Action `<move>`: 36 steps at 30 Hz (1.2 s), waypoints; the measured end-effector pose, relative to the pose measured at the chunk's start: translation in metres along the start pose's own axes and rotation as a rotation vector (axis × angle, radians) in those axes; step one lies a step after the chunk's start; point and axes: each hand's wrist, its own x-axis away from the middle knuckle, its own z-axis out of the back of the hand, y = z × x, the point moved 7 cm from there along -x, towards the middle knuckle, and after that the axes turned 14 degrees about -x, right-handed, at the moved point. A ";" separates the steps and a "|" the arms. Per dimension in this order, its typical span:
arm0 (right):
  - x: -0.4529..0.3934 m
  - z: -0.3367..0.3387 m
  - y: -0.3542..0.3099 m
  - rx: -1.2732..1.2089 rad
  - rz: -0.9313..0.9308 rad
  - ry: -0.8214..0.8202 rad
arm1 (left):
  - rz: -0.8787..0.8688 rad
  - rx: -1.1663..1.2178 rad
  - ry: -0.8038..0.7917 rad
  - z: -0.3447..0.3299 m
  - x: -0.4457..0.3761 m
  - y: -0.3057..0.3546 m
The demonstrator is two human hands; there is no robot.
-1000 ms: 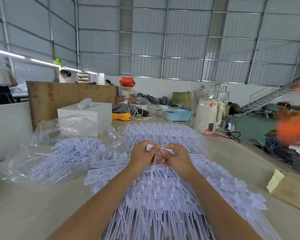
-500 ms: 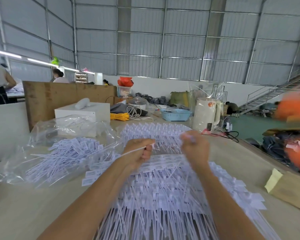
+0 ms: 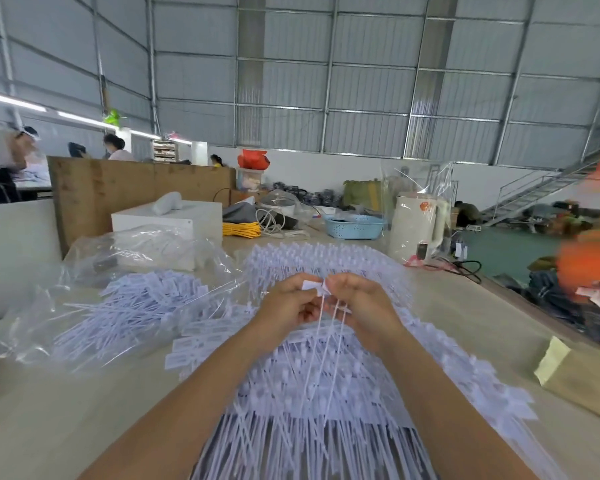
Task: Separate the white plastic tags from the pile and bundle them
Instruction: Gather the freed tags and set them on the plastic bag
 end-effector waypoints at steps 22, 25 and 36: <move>-0.001 0.038 -0.033 -0.092 0.345 0.259 | 0.021 -0.319 -0.102 -0.040 0.027 0.028; -0.003 0.036 -0.035 -0.037 0.350 0.231 | -0.006 -0.479 -0.043 -0.032 0.025 0.025; -0.034 0.133 0.009 1.368 -0.077 0.323 | -0.142 -0.361 0.275 0.031 0.023 0.070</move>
